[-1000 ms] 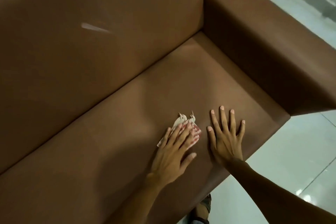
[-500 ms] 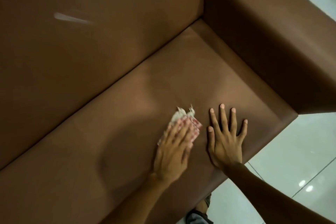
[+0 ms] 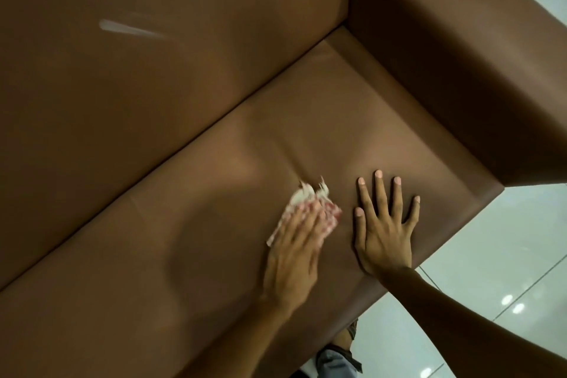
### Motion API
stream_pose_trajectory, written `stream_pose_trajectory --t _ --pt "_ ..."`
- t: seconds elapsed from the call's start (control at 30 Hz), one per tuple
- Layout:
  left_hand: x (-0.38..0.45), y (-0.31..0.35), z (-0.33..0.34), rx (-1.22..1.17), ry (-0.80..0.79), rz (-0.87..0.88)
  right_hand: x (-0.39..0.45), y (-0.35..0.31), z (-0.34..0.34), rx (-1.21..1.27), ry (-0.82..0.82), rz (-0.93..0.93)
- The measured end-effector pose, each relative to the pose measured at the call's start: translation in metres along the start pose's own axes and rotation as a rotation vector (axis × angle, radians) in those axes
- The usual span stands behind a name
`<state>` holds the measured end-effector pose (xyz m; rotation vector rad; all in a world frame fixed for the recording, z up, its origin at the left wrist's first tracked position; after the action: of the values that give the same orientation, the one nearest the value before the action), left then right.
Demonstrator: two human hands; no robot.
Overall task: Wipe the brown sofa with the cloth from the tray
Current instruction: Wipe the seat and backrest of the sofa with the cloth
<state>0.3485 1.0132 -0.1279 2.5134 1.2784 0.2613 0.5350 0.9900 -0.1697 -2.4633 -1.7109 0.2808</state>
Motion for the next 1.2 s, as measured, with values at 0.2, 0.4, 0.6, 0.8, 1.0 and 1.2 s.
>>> stream_pose_trajectory --t 0.2,0.4,0.6,0.8,1.0,1.2 --pt "-0.004 -0.006 -0.004 0.132 -0.176 0.310 0.002 0.000 -0.001 0.002 -0.026 0.012" --pt "0.113 -0.085 -0.045 0.146 -0.055 -0.078 0.002 0.000 0.000 -0.011 -0.016 0.006" --pt "-0.005 0.025 0.002 0.001 -0.061 -0.045 0.001 0.002 0.001 0.004 -0.025 0.004" --pt "0.016 -0.044 -0.022 0.146 -0.078 0.128 0.003 -0.001 -0.001 0.039 -0.021 0.009" --pt "0.082 -0.117 -0.067 0.117 0.128 -0.398 0.002 0.002 0.002 0.048 -0.022 0.019" --pt "-0.036 0.055 0.013 -0.048 -0.155 0.048 0.000 0.002 0.001 0.058 -0.045 0.001"
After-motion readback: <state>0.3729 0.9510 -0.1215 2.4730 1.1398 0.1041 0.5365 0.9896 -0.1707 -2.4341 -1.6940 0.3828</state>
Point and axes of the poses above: each hand's wrist, its own x-axis towards the middle knuckle, its own z-axis out of the palm, y = z × x, the point moved 10 cm from there along x, towards the middle knuckle, and after that the axes turned 2 degrees about x, right-handed, at the moved point
